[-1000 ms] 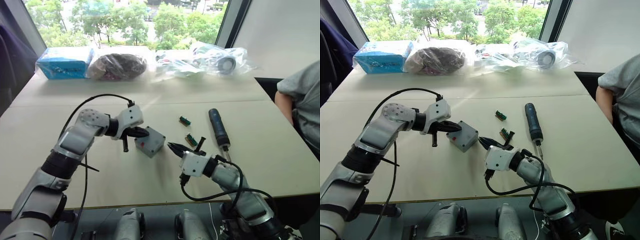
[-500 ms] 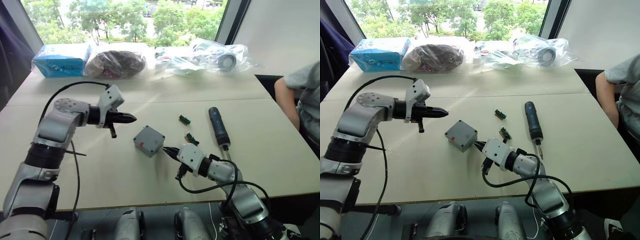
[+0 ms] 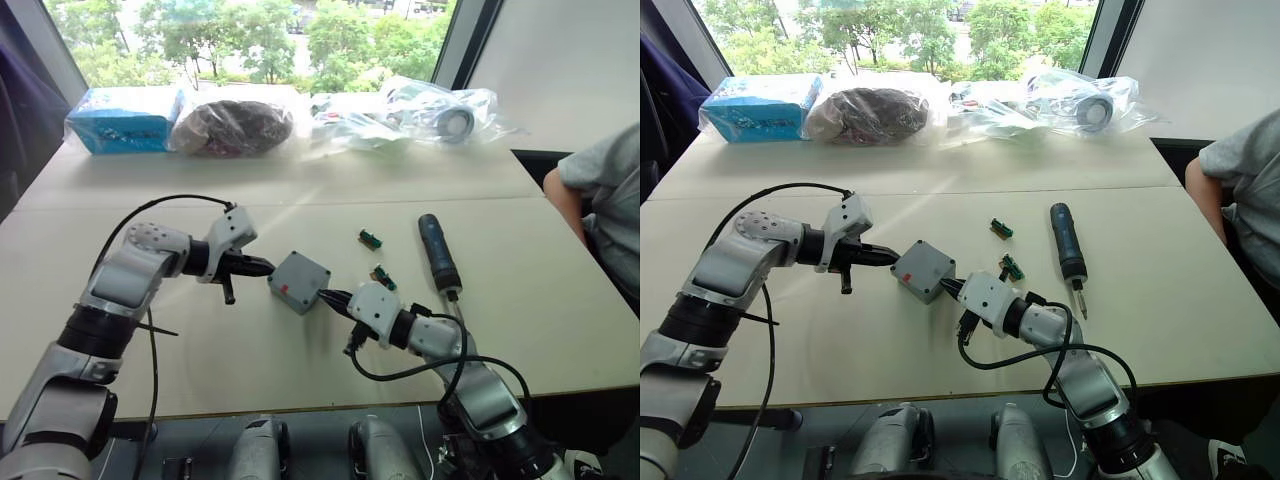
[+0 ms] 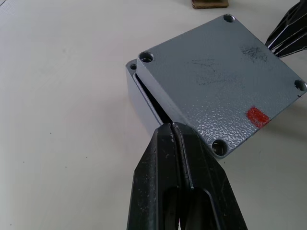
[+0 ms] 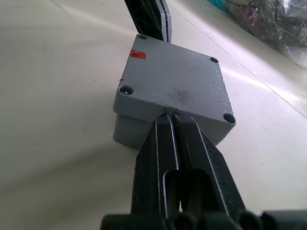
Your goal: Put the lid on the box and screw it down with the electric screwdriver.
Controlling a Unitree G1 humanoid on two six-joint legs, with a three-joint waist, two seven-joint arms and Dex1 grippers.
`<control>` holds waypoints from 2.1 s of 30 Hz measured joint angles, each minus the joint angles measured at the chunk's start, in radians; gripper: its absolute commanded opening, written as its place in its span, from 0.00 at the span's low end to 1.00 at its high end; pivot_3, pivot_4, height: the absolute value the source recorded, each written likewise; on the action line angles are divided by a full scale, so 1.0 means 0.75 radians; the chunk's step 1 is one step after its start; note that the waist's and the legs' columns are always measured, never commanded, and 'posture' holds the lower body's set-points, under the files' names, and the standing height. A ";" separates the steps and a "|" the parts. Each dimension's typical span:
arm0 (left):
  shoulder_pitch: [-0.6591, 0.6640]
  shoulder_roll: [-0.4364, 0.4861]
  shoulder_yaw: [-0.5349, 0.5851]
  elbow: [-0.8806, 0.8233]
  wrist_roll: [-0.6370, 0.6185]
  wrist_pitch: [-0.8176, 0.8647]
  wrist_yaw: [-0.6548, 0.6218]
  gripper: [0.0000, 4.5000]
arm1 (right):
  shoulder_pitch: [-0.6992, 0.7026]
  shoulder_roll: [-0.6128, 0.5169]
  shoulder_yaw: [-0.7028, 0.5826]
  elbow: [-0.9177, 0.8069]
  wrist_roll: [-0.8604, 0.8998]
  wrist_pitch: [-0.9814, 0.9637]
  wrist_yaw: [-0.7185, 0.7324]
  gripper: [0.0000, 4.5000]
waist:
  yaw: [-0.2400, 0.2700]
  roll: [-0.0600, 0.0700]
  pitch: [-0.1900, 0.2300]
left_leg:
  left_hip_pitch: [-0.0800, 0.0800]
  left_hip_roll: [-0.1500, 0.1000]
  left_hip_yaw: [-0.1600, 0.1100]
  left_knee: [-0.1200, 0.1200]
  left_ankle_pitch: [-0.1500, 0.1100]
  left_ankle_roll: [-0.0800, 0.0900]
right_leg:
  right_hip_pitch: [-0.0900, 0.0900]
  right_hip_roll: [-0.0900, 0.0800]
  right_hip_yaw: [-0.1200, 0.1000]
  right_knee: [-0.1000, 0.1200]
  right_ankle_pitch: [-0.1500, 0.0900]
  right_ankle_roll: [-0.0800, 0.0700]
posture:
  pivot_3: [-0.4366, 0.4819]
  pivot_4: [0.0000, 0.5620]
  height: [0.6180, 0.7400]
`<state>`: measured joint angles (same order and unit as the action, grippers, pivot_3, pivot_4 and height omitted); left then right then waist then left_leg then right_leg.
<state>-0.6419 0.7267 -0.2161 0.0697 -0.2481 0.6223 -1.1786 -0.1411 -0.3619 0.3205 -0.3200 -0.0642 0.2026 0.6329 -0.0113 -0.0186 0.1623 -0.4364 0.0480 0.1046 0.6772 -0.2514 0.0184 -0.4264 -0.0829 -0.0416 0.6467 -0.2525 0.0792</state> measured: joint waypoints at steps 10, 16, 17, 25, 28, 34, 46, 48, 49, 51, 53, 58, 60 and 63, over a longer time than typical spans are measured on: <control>-0.018 -0.029 0.002 0.056 0.029 -0.024 0.034 0.00 | -0.033 0.037 0.011 0.039 -0.002 0.000 -0.022 0.01 | 0.001 0.000 0.000 | 0.000 0.000 0.000 0.000 0.000 0.000 | 0.000 0.000 0.000 0.000 0.000 0.000 | 0.48 0.27 1.00; -0.022 -0.043 0.002 0.057 0.033 -0.024 0.051 0.00 | -0.033 0.035 0.011 0.039 -0.001 0.000 -0.022 0.01 | 0.000 0.000 0.000 | 0.000 0.000 0.000 0.000 0.000 0.000 | 0.000 0.000 0.000 0.000 0.000 0.000 | 0.48 0.27 1.00; -0.022 -0.044 0.002 0.057 0.036 -0.025 0.052 0.00 | -0.033 0.035 0.011 0.039 -0.001 0.000 -0.022 0.01 | 0.000 0.000 0.000 | 0.000 0.000 0.000 0.000 0.000 0.000 | 0.000 0.000 0.000 0.000 0.000 0.000 | 0.48 0.27 1.00; -0.030 -0.075 -0.002 0.064 0.088 -0.070 0.068 0.00 | -0.032 0.034 0.011 0.032 0.000 0.010 -0.021 0.01 | 0.001 0.000 0.000 | 0.000 0.000 0.000 0.000 0.000 0.000 | 0.000 0.000 0.000 0.000 0.000 0.000 | 0.48 0.27 1.00; -0.042 -0.096 -0.004 0.085 0.101 -0.087 0.070 0.00 | -0.028 0.028 0.012 0.024 0.000 0.015 -0.016 0.01 | 0.001 0.000 0.000 | 0.000 0.000 0.000 0.000 0.000 0.000 | 0.000 0.000 0.000 0.000 0.000 0.000 | 0.48 0.27 1.00; -0.045 -0.093 -0.009 0.086 0.113 -0.090 0.048 0.00 | -0.022 0.022 0.013 0.016 0.000 0.020 -0.009 0.01 | 0.000 0.000 0.000 | 0.000 0.000 0.000 0.000 0.000 0.000 | 0.000 0.001 0.000 0.000 0.000 0.001 | 0.48 0.27 1.00; -0.032 -0.073 -0.009 0.084 0.118 -0.096 0.011 0.00 | -0.022 0.022 0.014 0.016 0.010 0.033 0.002 0.01 | 0.001 0.000 0.000 | 0.000 0.000 0.000 0.000 0.000 0.000 | 0.000 0.001 0.000 0.000 0.000 0.001 | 0.48 0.27 1.00; -0.030 -0.075 -0.010 0.084 0.128 -0.115 0.011 0.00 | -0.022 0.022 0.014 0.015 0.011 0.036 0.002 0.01 | 0.001 0.000 0.000 | 0.000 0.000 0.000 0.000 0.000 0.000 | 0.000 0.001 0.000 0.000 0.000 0.001 | 0.48 0.27 1.00; -0.030 -0.078 -0.010 0.085 0.134 -0.122 0.011 0.00 | -0.022 0.022 0.014 0.015 0.011 0.037 0.002 0.01 | 0.001 0.000 0.000 | 0.000 0.000 0.000 0.001 0.000 0.000 | 0.000 0.000 0.000 0.000 0.000 0.001 | 0.48 0.27 1.00; -0.030 -0.083 -0.010 0.089 0.146 -0.136 0.012 0.00 | -0.022 0.022 0.014 0.015 0.011 0.039 0.002 0.01 | 0.001 0.000 0.000 | 0.000 0.000 0.000 0.001 0.000 0.000 | 0.000 0.001 0.000 0.000 0.000 0.001 | 0.48 0.27 1.00; -0.030 -0.085 -0.010 0.093 0.149 -0.145 0.012 0.00 | -0.022 0.021 0.014 0.014 0.011 0.041 0.002 0.01 | 0.001 0.000 0.000 | 0.000 0.000 0.000 0.001 0.000 0.000 | 0.000 0.001 0.000 0.000 0.000 0.001 | 0.48 0.27 1.00; -0.042 -0.091 -0.011 0.150 0.157 -0.181 0.001 0.00 | -0.021 0.012 0.002 -0.037 0.018 0.066 0.000 0.01 | 0.001 0.000 0.000 | 0.000 0.000 0.000 0.001 0.000 0.000 | 0.000 0.001 0.000 0.000 0.000 0.001 | 0.48 0.27 1.00; -0.073 -0.087 -0.009 0.194 0.158 -0.183 0.001 0.00 | -0.017 0.008 -0.030 -0.077 0.042 0.091 -0.001 0.01 | 0.002 0.000 0.000 | -0.001 0.000 0.000 0.001 0.000 0.000 | 0.000 0.001 0.000 0.000 0.000 0.001 | 0.48 0.27 1.00; -0.109 -0.080 -0.003 0.230 0.159 -0.190 0.004 0.00 | -0.003 -0.014 -0.051 -0.104 0.065 0.122 0.001 0.01 | 0.001 0.000 0.000 | -0.001 0.000 0.000 0.001 0.000 0.000 | 0.000 0.001 0.000 0.000 0.000 0.001 | 0.48 0.27 1.00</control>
<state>-0.7234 0.6669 -0.2179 0.2425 -0.1288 0.4799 -1.1757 -0.1430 -0.3723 0.2823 -0.3982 -0.0154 0.2944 0.6338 -0.0105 -0.0186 0.1624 -0.4370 0.0477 0.1048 0.6780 -0.2514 0.0183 -0.4264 -0.0825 -0.0416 0.6470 -0.2521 0.0798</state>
